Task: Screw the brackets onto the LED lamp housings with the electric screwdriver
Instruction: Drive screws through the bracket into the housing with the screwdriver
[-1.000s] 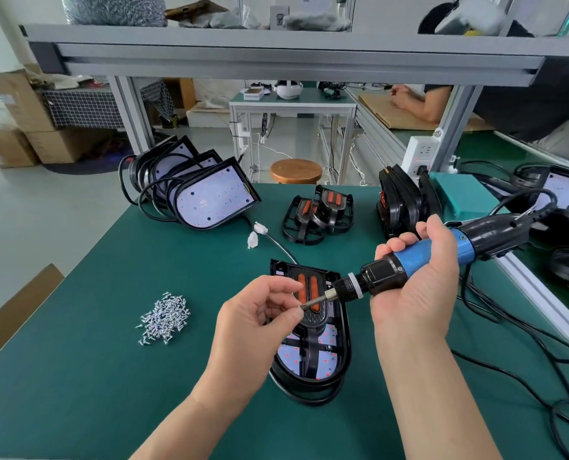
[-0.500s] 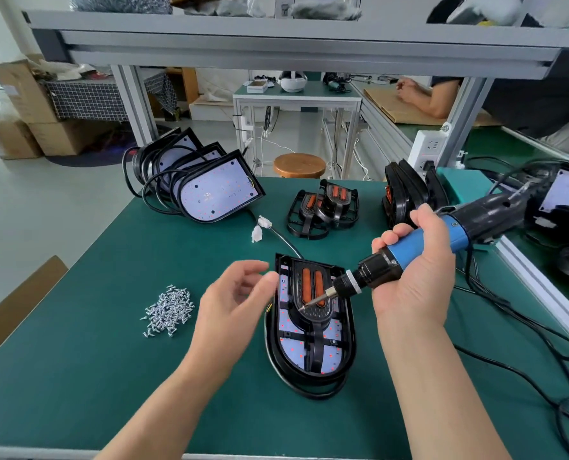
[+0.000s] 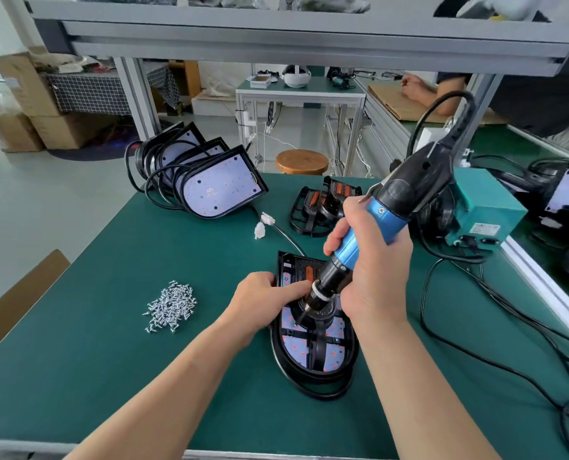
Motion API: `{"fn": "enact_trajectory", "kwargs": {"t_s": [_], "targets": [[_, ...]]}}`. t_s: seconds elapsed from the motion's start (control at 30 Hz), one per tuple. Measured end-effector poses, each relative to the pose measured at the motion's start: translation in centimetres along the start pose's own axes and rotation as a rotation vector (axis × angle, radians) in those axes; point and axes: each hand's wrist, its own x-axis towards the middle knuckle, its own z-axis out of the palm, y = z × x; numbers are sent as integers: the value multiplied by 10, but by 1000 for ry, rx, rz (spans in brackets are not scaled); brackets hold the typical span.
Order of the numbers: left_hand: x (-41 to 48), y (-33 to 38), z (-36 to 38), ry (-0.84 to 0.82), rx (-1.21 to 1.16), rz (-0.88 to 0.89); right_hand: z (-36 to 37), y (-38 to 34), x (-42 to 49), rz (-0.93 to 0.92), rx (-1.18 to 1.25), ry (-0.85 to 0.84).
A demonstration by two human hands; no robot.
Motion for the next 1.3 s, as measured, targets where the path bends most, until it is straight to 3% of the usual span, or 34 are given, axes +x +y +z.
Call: {"fn": "enact_trajectory", "kwargs": {"t_s": [0.83, 1.13, 1.3], "targets": [[5, -5, 7, 30, -111, -5, 8, 12, -1, 16, -114, -170], [8, -11, 9, 58, -72, -3, 16, 14, -9, 48, -121, -423], [9, -11, 8, 64, -77, 1, 20, 13, -8, 99, -145, -419]]}}
